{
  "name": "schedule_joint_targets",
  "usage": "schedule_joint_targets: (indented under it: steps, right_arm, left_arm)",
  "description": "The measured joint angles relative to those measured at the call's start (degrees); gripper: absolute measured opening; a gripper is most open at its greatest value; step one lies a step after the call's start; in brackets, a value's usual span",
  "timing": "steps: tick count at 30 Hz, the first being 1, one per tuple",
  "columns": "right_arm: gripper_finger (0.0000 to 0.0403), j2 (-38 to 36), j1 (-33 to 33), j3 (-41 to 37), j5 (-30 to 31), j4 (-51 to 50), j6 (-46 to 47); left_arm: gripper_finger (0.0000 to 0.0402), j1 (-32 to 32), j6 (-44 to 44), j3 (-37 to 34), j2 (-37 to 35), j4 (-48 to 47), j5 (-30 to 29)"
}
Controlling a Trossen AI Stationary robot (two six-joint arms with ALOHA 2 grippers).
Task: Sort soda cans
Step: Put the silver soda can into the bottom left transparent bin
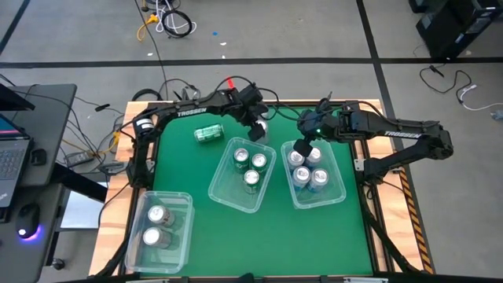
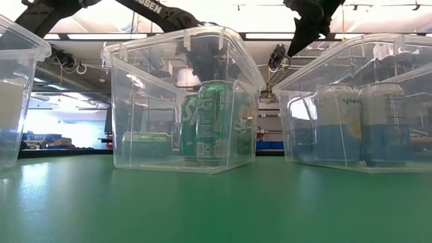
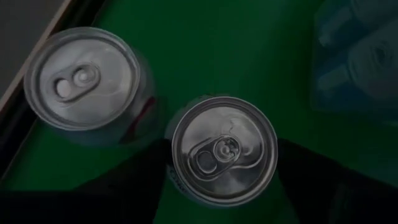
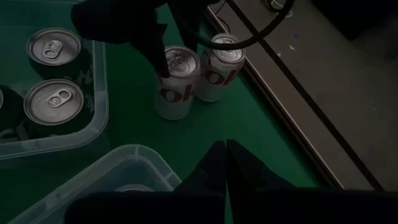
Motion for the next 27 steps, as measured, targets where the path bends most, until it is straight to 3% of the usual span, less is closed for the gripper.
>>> schedule_joint_targets:
  steps: [13, 27]
  right_arm:
    - [0.0001, 0.0, 0.0, 0.0, 0.0, 0.1, 0.0]
    - [0.0001, 0.0, 0.0, 0.0, -0.1, 0.1, -0.4]
  left_arm:
    - [0.035, -1.1, -3.5, -0.4, 1.5, 0.3, 0.2]
    - [0.0354, -1.5, -2.8, -0.4, 3.1, 8.3, -1.4]
